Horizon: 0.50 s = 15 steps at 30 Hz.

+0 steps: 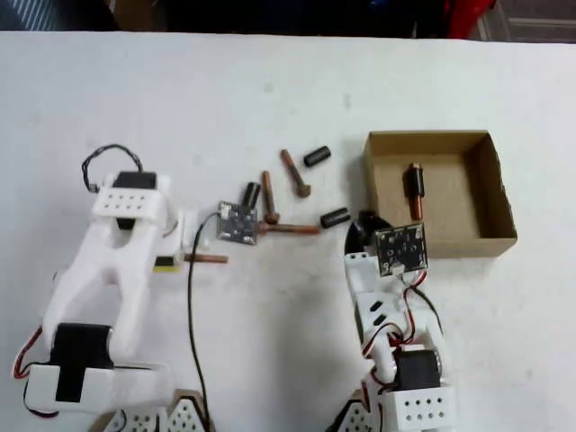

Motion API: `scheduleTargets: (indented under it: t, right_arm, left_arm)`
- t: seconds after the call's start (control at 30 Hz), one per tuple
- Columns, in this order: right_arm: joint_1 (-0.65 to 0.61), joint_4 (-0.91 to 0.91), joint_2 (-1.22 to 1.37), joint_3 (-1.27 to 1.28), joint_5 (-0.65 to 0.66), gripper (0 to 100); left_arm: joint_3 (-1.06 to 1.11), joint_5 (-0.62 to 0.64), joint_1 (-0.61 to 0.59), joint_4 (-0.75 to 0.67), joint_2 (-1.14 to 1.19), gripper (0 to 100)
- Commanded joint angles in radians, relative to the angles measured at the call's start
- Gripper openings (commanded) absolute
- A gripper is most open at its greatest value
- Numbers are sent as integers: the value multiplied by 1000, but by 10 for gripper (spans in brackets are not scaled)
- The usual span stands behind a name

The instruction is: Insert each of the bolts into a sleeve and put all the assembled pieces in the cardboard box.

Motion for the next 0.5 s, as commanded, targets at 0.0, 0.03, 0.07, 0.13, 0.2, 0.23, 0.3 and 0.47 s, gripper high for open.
scheduleTargets:
  t: [0.0, 0.03, 0.07, 0.13, 0.2, 0.23, 0.3, 0.47]
  right_arm:
    - [5, 4, -12, 9, -2, 17]
    - [5, 4, -12, 9, -2, 17]
    - [5, 4, -12, 9, -2, 17]
    - [5, 4, -12, 9, -2, 17]
    - [7, 4, -12, 9, -2, 17]
    - [7, 4, -12, 9, -2, 17]
    - [8, 4, -12, 9, -2, 17]
    - [10, 4, -12, 9, -2, 17]
  left_arm:
    - [35, -8, -5, -92, -45, 26]
    - [52, -8, -5, -115, -45, 26]
    - [68, -8, -5, -137, -45, 26]
    - [97, -8, -5, -160, -45, 26]
    - [120, -8, -5, -175, -45, 26]
    - [130, -8, -5, -180, -45, 26]
    - [141, -8, -5, -180, -45, 27]
    - [143, -3, -5, -180, -45, 28]
